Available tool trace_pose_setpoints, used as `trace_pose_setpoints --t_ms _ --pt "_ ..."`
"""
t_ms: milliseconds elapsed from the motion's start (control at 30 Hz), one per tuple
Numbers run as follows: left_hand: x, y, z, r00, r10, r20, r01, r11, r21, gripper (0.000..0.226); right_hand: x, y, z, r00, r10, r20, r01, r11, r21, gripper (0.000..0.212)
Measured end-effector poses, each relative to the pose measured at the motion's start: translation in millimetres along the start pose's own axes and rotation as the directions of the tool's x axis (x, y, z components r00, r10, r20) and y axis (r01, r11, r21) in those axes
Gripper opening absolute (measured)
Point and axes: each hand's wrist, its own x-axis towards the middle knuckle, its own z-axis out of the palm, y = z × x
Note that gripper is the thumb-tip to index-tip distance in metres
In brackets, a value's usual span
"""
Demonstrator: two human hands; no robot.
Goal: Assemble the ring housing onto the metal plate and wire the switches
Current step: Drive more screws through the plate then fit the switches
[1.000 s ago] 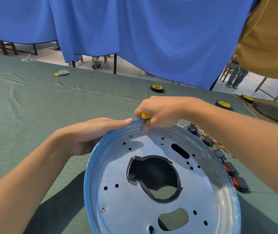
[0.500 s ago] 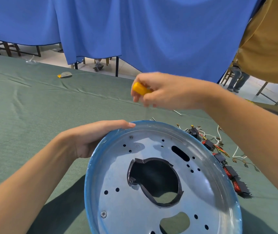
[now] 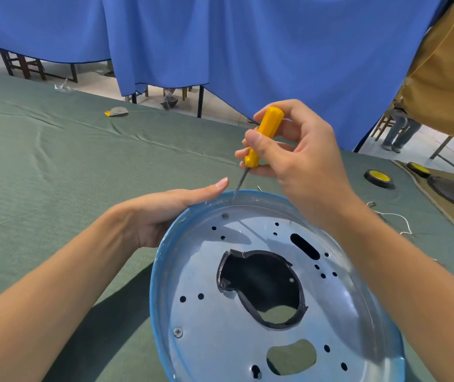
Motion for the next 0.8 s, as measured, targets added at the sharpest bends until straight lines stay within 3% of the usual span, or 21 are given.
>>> trace_pose_setpoints --t_ms 800 --pt "2.8 1.4 1.6 0.998 0.017 -0.065 -0.017 1.0 0.011 0.069 -5.1 1.7 2.9 0.997 0.001 0.083 0.003 0.999 -0.047 0.015"
